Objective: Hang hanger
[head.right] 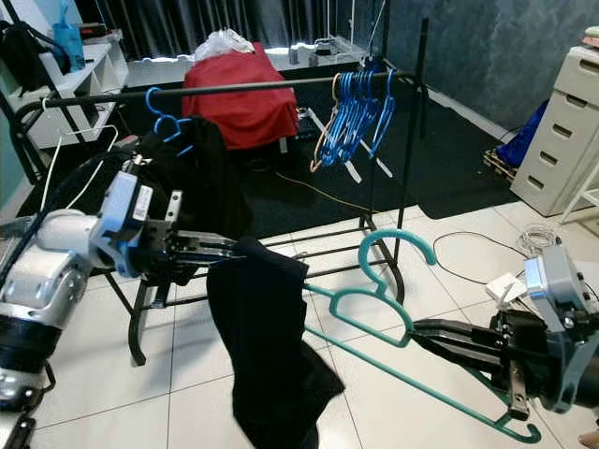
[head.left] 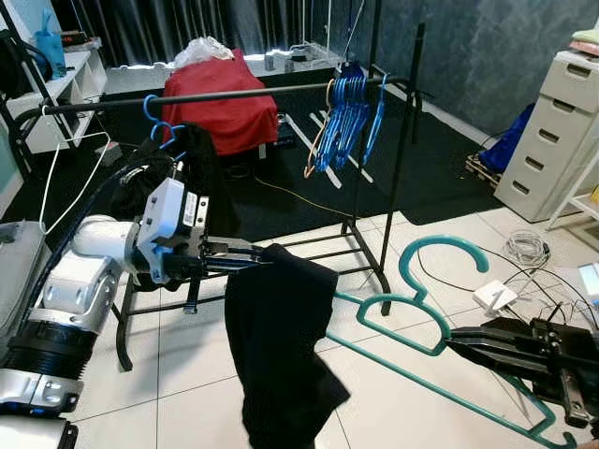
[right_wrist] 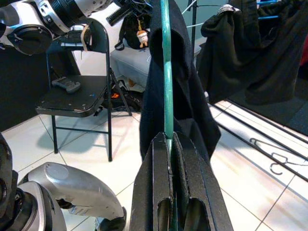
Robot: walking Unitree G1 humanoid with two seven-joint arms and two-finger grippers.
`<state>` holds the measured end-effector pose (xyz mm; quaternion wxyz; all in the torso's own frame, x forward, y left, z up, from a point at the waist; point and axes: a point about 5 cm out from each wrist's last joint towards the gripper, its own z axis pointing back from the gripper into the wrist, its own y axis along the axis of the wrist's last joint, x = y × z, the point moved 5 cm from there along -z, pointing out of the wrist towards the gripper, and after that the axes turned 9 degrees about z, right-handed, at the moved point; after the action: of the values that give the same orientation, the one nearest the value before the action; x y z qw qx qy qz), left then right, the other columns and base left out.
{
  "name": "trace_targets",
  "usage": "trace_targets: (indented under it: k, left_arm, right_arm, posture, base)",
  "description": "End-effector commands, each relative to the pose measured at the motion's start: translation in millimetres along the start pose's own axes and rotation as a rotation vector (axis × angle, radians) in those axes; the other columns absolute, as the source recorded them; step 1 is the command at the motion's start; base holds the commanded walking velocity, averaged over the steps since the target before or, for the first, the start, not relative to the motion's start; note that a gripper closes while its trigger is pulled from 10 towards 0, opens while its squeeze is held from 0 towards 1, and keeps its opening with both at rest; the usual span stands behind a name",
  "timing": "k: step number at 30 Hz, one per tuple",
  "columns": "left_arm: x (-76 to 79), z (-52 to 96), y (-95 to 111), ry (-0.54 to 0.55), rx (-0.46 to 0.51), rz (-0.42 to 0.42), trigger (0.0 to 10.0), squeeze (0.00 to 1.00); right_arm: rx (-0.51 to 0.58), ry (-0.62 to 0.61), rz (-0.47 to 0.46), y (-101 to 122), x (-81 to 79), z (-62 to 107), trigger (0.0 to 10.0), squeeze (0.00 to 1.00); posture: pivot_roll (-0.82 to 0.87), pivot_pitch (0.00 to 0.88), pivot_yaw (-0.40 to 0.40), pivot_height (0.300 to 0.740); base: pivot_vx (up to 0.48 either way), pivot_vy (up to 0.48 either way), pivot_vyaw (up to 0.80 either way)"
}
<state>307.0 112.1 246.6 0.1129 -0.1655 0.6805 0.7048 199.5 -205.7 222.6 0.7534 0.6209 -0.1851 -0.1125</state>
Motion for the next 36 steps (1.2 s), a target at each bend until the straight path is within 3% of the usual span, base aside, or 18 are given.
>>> trace_targets:
  k: [1,4,5,8,9,10,11,13,15,16,19,21,25,30,32,34,35,36]
  left_arm:
    - [-0.6,-2.3,-0.7,-0.001,-0.001,-0.005,10.0,0.00]
    - [-3.6,-7.0,1.6,0.015,0.012,-0.028,10.0,0.00]
    - [-2.6,-16.9,13.1,0.011,0.069,-0.052,10.0,0.00]
    - [-2.6,-16.9,13.1,0.011,0.069,-0.052,10.0,0.00]
    - [1.0,-25.8,27.5,-0.007,0.138,-0.064,10.0,0.00]
    - [1.0,-25.8,27.5,-0.007,0.138,-0.064,10.0,0.00]
    - [8.0,-33.2,47.1,-0.043,0.232,-0.067,10.0,0.00]
    - [13.9,-36.8,59.4,-0.074,0.291,-0.064,10.0,0.00]
    - [13.9,-36.8,59.4,-0.074,0.291,-0.064,10.0,0.00]
    - [16.4,-37.9,69.9,-0.092,0.344,-0.064,10.0,0.00]
    - [16.5,-37.9,77.8,-0.097,0.383,-0.065,10.0,0.00]
    - [14.8,-37.7,88.9,-0.097,0.440,-0.062,10.0,0.00]
    - [15.5,-39.2,90.8,-0.098,0.447,-0.059,10.0,0.00]
    - [18.7,-45.0,77.1,-0.093,0.395,-0.043,10.0,0.00]
    - [25.8,-59.8,57.1,-0.091,0.345,-0.006,10.0,0.00]
    - [28.6,-64.3,53.0,-0.091,0.337,0.010,10.0,0.00]
    - [31.7,-74.4,53.3,-0.078,0.374,0.043,10.0,0.00]
    - [31.7,-74.4,53.3,-0.078,0.374,0.043,10.0,0.00]
  right_arm:
    - [0.036,0.026,0.019,8.6,-4.9,-3.4,10.0,0.00]
    - [0.031,0.022,0.017,7.2,-4.0,-4.8,10.0,0.00]
    - [0.011,0.006,0.003,-2.2,-2.5,-11.2,10.0,0.00]
    - [0.011,0.006,0.003,-2.2,-2.5,-11.2,10.0,0.00]
    - [-0.005,-0.023,-0.004,-11.2,1.0,-17.3,10.0,0.00]
    - [-0.005,-0.023,-0.004,-11.2,1.0,-17.3,10.0,0.00]
    - [-0.027,-0.086,0.008,-20.3,10.7,-25.0,10.0,0.00]
    - [-0.040,-0.128,0.019,-25.4,17.4,-30.0,10.0,0.00]
    - [-0.040,-0.128,0.019,-25.4,17.4,-30.0,10.0,0.00]
    - [-0.035,-0.166,0.027,-26.4,24.6,-36.1,10.0,0.00]
    - [-0.028,-0.192,0.035,-26.6,30.0,-41.0,10.0,0.00]
    - [-0.021,-0.265,0.059,-26.1,43.8,-46.2,10.0,0.00]
    - [-0.006,-0.331,0.082,-22.8,55.6,-47.3,10.0,0.00]
    - [0.055,-0.374,0.114,-9.5,62.3,-51.9,10.0,0.00]
    - [0.139,-0.379,0.128,7.9,61.9,-60.0,10.0,0.00]
    - [0.159,-0.376,0.130,11.8,61.1,-63.1,10.0,0.00]
    - [0.116,-0.312,0.128,3.5,50.7,-78.5,10.0,0.00]
    - [0.116,-0.312,0.128,3.5,50.7,-78.5,10.0,0.00]
  posture:
    - [-0.23,0.000,0.044,0.740]
    - [-0.23,0.000,0.043,0.740]
    - [-0.23,0.000,0.042,0.740]
    - [-0.23,0.000,0.042,0.740]
    - [-0.23,0.000,0.043,0.740]
    - [-0.23,0.000,0.043,0.740]
    - [-0.23,0.000,0.047,0.740]
    - [-0.23,0.000,0.047,0.740]
    - [-0.23,0.000,0.047,0.740]
    - [-0.23,0.000,0.050,0.740]
    - [-0.23,0.000,0.051,0.740]
    - [-0.23,0.000,0.054,0.740]
    - [-0.23,0.000,0.055,0.740]
    - [-0.23,0.000,0.058,0.740]
    - [-0.23,0.000,0.061,0.740]
    - [-0.23,0.000,0.061,0.740]
    - [-0.24,0.000,0.060,0.740]
    - [-0.24,0.000,0.060,0.740]
  base:
    - [0.000,0.000,0.00]
    - [0.000,0.000,0.00]
    - [0.000,0.000,0.00]
    - [0.000,0.000,0.00]
    - [0.000,0.000,0.00]
    - [0.000,0.000,0.00]
    - [0.000,0.000,0.00]
    - [0.000,0.000,0.00]
    - [0.000,0.000,0.00]
    - [0.000,0.000,0.00]
    - [0.000,0.000,0.00]
    - [0.000,0.000,0.00]
    - [0.000,0.000,0.00]
    - [0.000,0.000,0.00]
    - [0.000,0.000,0.00]
    - [0.000,0.000,0.00]
    - [0.000,0.000,0.00]
    - [0.000,0.000,0.00]
